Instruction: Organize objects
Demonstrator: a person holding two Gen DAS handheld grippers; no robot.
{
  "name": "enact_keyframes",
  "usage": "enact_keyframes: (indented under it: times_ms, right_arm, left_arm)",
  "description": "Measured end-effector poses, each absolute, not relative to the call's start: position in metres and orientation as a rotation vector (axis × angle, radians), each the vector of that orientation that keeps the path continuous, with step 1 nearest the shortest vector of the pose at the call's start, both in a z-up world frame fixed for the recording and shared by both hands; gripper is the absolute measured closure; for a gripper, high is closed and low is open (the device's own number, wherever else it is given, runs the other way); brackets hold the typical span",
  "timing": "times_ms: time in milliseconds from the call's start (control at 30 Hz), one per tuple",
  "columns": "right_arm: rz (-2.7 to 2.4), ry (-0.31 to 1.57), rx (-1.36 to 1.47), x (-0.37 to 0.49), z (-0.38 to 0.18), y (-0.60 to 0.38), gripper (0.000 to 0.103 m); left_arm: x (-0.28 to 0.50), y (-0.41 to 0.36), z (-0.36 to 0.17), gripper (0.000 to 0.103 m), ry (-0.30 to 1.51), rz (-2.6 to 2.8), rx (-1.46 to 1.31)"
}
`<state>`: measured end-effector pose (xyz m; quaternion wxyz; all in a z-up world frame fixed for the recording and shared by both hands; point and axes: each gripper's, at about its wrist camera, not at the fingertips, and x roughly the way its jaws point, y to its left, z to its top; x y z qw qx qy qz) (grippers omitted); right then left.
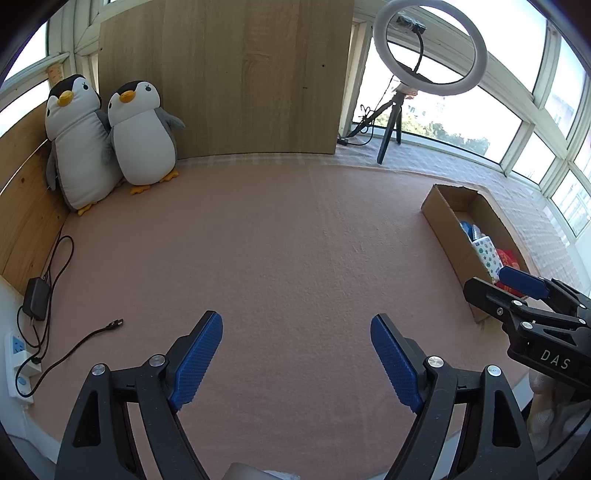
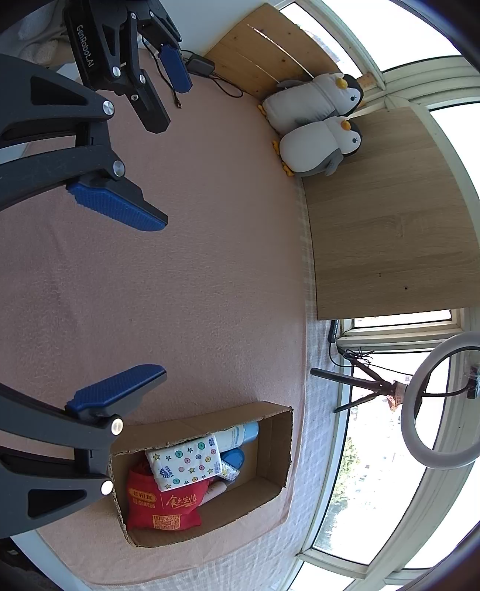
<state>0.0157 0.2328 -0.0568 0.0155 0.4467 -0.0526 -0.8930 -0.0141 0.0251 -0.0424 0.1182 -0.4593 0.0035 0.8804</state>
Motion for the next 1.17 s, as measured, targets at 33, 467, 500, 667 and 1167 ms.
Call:
enact_keyframes:
  times_ms: [33,467,500,667,1167]
  right_arm:
    - [-2.778,-0.164,1.390,0.0157,-0.0568,0.2327,0.032]
    - [-2.775,-0.163,1.392,0.0154,-0.0576,0.2321,0.032]
    - [-2.775,-0.162,1.392,0.0151,-0.0577,0.2321,0.032]
    - [-2.770,-0.157,1.396,0.0147,-0.0593,0.2320,0.032]
    - [-2.756,-0.154,1.417,0.0131,-0.0650,0.2300,0.032]
  left_arm:
    - [-0.0140,0.0251,-0.0425,0.018,0.011,2.575,-1.344]
    - [-0.0144,0.0233,-0.0410,0.017,0.012,2.578,-1.339]
    - [-0.0147,0.0232,-0.0412,0.017,0.013,2.578,-1.339]
    - [-0.0151,0.0201,-0.0403,0.016,0.014,2.581,-1.340]
    - [-0.0189,0.0206,-0.0497,0.010,0.045,2.579,-1.353]
